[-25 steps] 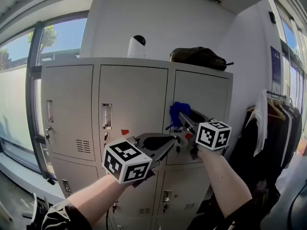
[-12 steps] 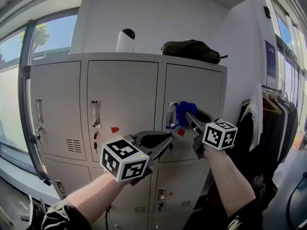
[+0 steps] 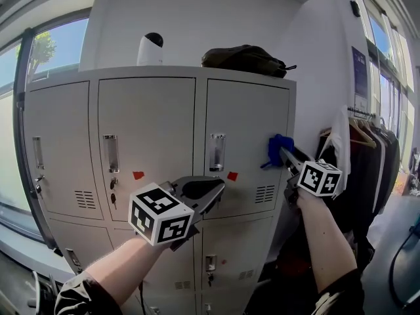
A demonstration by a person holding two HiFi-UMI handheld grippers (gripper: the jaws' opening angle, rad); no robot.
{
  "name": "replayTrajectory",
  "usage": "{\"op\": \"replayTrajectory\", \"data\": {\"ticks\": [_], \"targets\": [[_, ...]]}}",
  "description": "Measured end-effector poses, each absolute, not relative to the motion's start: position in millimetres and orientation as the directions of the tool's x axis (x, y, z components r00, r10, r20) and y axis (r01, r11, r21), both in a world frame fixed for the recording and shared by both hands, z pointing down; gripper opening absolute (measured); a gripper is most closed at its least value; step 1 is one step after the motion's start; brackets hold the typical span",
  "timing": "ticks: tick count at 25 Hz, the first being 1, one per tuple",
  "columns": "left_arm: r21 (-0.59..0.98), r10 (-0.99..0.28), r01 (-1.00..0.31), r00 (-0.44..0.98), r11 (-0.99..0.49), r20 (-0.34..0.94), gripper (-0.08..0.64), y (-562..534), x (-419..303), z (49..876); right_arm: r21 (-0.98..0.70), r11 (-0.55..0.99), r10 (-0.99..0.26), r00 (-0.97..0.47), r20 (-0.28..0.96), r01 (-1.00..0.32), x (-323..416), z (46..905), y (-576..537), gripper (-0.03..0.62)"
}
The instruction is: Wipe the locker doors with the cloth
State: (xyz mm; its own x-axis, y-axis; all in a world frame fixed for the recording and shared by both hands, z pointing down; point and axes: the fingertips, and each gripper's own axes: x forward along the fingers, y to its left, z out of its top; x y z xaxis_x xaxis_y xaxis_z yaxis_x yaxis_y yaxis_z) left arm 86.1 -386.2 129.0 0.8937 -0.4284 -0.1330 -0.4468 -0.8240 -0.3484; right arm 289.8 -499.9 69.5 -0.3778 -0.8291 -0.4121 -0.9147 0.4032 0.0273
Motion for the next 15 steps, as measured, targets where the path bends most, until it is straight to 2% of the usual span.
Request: {"op": "replayTrajectory", "data": {"ticks": [4, 8, 15], "targets": [[-0.341, -0.435, -0.452, 0.891, -0.825, -0.130, 0.006, -388.9, 85.6, 133.7, -0.005, 0.363, -0.853, -0.330, -0.405, -0.932, 315.1, 77.3, -501.2, 0.153], [-0.334, -0.441, -0.458, 0.888, -0.824, -0.130, 0.006, -387.5, 82.5, 136.6, -0.012, 0.365, -0.851, -0.328, -0.410, -0.931, 309.4, 77.0, -493.3, 0.154], [-0.327, -0.465, -0.484, 0.874, -0.811, -0.142, 0.006, -381.8, 63.8, 135.2, 0.115, 0.543, -0.732, -0.536, -0.420, -0.832, 191.6, 66.2, -458.3, 0.153]]}}
